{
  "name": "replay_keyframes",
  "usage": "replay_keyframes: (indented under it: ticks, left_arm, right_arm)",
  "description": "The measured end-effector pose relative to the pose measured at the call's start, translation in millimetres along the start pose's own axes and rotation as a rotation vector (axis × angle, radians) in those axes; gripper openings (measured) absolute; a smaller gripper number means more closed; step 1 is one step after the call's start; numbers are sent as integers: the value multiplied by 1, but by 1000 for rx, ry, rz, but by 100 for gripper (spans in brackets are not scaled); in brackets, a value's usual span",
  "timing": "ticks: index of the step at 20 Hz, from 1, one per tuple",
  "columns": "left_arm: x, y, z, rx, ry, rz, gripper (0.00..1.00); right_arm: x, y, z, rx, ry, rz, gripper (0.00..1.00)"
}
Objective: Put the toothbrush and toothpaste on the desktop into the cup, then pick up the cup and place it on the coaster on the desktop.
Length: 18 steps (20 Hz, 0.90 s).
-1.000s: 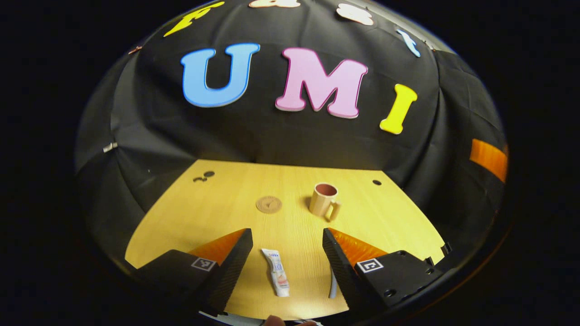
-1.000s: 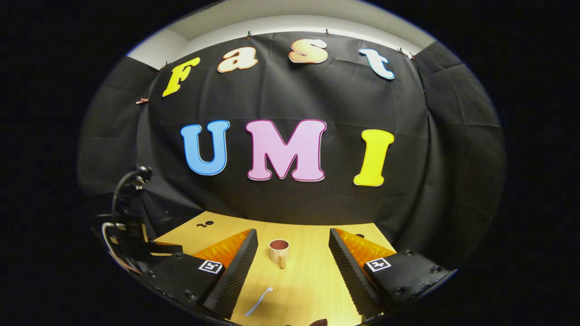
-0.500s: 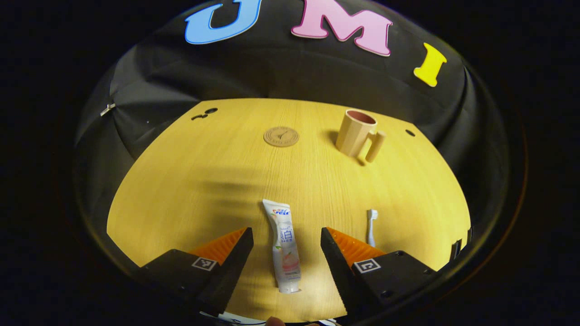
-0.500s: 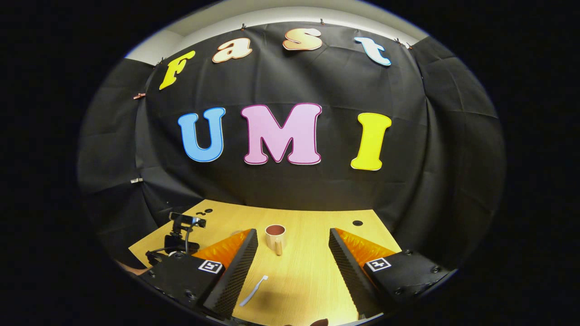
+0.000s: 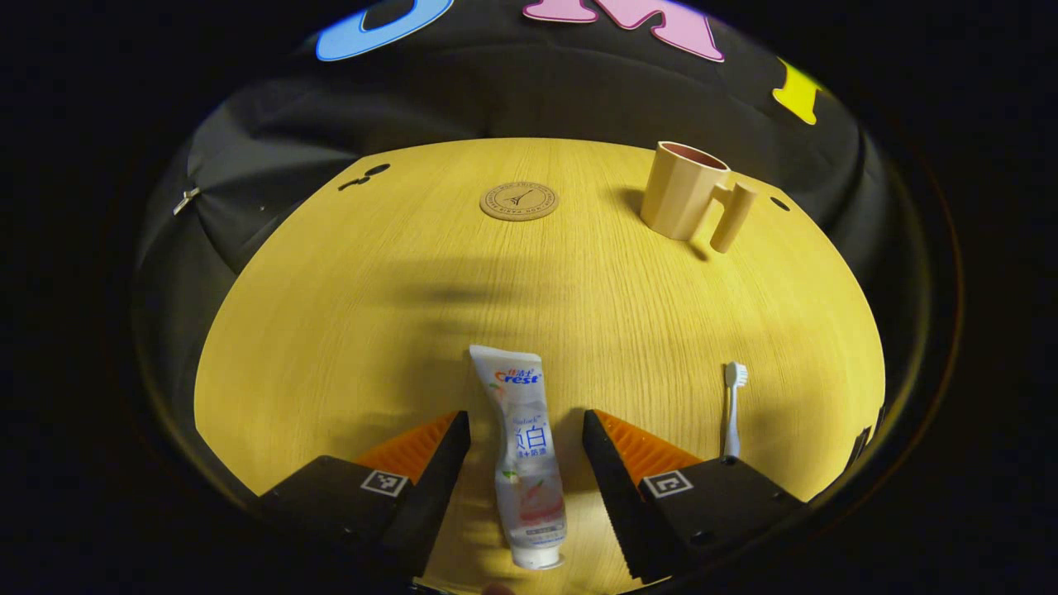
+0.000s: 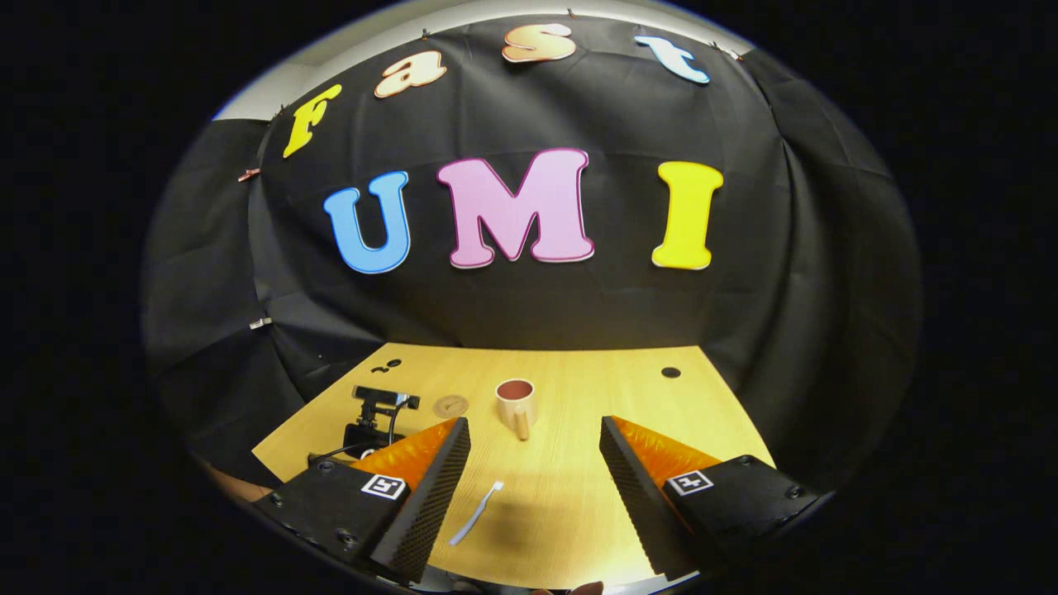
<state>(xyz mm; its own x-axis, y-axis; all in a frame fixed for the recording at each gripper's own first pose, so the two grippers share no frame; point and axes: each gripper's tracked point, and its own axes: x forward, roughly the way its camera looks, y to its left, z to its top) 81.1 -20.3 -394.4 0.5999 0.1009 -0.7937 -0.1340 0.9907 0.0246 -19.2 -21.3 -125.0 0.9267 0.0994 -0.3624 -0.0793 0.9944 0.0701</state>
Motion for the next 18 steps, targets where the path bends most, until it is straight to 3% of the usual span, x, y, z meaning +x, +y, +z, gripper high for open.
replay_keyframes:
  ticks: [2,4,7,8,10,11,12,14,18]
  left_arm:
    - [-1,-2,-1,7,11,-9,87]
    - [-1,-1,-3,9,18,-6,78]
    - [-2,2,-5,13,46,-4,49]
    - [-2,3,-4,15,56,-9,46]
    - [-3,3,-3,21,72,-31,42]
    - [-2,3,-3,25,78,-43,41]
    - [-2,3,-2,32,78,-56,37]
    - [-3,2,-1,38,74,-99,33]
    - [-24,0,5,-25,58,-211,26]
  right_arm:
    - [11,1,-18,3,67,1,98]
    - [23,6,-40,5,139,1,98]
    - [42,18,-74,-5,242,14,98]
    - [48,23,-86,-6,277,19,98]
    - [58,33,-110,9,348,26,98]
    - [63,40,-124,17,380,29,90]
    - [68,45,-136,20,409,26,98]
    - [80,51,-160,15,462,11,96]
    - [102,54,-204,31,582,-41,83]
